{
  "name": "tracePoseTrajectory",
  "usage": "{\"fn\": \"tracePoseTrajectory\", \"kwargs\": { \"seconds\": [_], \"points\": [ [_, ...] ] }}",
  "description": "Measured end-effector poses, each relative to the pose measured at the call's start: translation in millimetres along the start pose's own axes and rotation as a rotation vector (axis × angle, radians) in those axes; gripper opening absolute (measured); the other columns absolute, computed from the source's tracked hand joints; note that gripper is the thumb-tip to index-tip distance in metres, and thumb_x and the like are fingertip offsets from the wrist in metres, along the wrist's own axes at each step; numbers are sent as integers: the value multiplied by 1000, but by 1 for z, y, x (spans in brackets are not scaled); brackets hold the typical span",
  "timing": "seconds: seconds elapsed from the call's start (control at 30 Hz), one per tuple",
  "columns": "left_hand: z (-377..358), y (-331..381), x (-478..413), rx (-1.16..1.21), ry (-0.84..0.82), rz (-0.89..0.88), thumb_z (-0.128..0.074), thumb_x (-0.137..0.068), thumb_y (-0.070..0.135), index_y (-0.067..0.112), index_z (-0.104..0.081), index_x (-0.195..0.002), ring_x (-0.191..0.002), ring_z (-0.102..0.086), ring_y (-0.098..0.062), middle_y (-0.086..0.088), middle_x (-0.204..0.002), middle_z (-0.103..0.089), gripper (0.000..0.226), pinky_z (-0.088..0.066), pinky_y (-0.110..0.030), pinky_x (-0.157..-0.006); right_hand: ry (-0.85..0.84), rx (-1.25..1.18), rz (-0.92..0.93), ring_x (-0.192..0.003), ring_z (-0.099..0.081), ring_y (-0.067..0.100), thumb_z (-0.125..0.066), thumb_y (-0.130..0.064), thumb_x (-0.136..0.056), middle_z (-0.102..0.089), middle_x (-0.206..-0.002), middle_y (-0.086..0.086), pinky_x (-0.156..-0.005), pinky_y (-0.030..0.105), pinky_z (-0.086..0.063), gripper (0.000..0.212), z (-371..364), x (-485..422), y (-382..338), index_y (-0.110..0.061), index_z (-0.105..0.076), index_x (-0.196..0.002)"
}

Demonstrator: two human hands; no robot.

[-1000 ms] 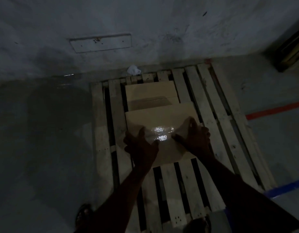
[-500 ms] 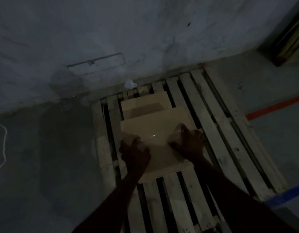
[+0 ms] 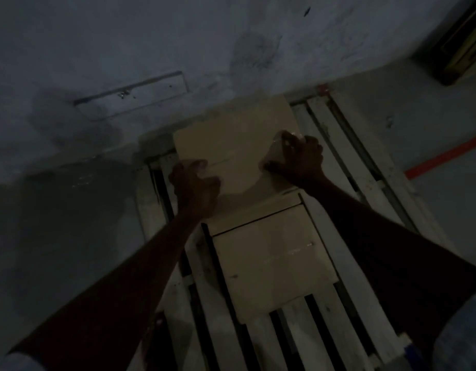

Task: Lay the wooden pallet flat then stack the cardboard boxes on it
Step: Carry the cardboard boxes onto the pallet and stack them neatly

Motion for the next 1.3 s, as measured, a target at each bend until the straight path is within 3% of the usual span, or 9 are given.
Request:
{"fn": "tracePoseTrajectory", "kwargs": {
  "seconds": [0.13,0.3,0.43,0.6,0.7,0.93,1.03,1.13,1.3],
  "points": [
    [-5,-8,6,-32,-18,-77,-70,-68,45,10,-75,-113,-119,-57,-44,-24,-130,-57,57,-52,-47,-100,-31,-52,-42,-139,-33,45,-78,-71,-66,-39,-146,30,-115,52,-30,105,-17,-3,16,-27,-40,-153],
    [-10,11,19,12,-25,-6,-64,-70,43,9,-72,-120,-132,-44,-46,-26,-147,-41,60,-45,-53,-108,-35,-35,-61,-138,-32,46,-75,-73,-67,-35,-148,31,-114,55,-30,107,-17,3,23,-27,-35,-155],
    [-10,19,38,-14,-20,-12,-70,-82,35,5,-67,-128,-140,-32,-46,-29,-156,-28,54,-29,-40,-114,-64,-22,-46,-138,-29,44,-77,-61,-77,-28,-151,26,-113,53,-32,97,-14,9,23,-28,-31,-156],
    [-15,21,43,6,-20,7,-63,-85,37,6,-65,-132,-148,-18,-43,-28,-162,-16,56,-20,-35,-118,-83,42,-22,-137,-29,44,-71,-64,-80,-25,-152,26,-110,52,-33,96,-18,9,28,-28,-27,-157],
    [-17,18,45,18,14,9,-64,-84,36,7,-65,-131,-148,-19,-45,-27,-162,-16,56,-22,-43,-120,-84,60,4,-138,-28,44,-71,-64,-80,-26,-152,26,-111,53,-32,96,-17,8,27,-27,-27,-157],
    [-21,12,45,-54,38,-34,-75,-87,21,5,-65,-132,-147,-21,-48,-31,-159,-24,49,-17,-33,-117,-92,109,-9,-133,-36,44,-54,-81,-68,-33,-147,28,-108,50,-33,106,-18,5,29,-28,-28,-156],
    [-25,8,44,-98,25,-68,-64,-85,33,2,-64,-132,-144,-24,-51,-35,-158,-23,56,-22,-40,-118,-95,104,24,-133,-35,44,-61,-77,-75,-31,-148,28,-107,50,-34,101,-16,7,29,-26,-29,-156],
    [-27,6,44,-136,42,-89,-52,-85,37,6,-62,-136,-146,-23,-53,-34,-160,-21,61,-26,-53,-119,-82,168,33,-139,-30,48,-31,-94,-72,-21,-155,32,-110,53,-31,108,-24,6,30,-29,-21,-158],
    [-50,5,63,-536,3,-493,-38,-102,45,3,-40,-151,-155,-13,-39,-23,-165,-20,65,-10,-60,-122,-123,245,210,-151,-2,50,4,-73,-94,-4,-163,33,-121,62,-7,99,-50,27,22,-1,-17,-158]
  ]
}}
Point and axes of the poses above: each hand's wrist, its own x-axis away from the middle knuckle, its own z-axis out of the back of the hand, y = z × x, the point moved 1 cm from there along -x, towards the middle knuckle
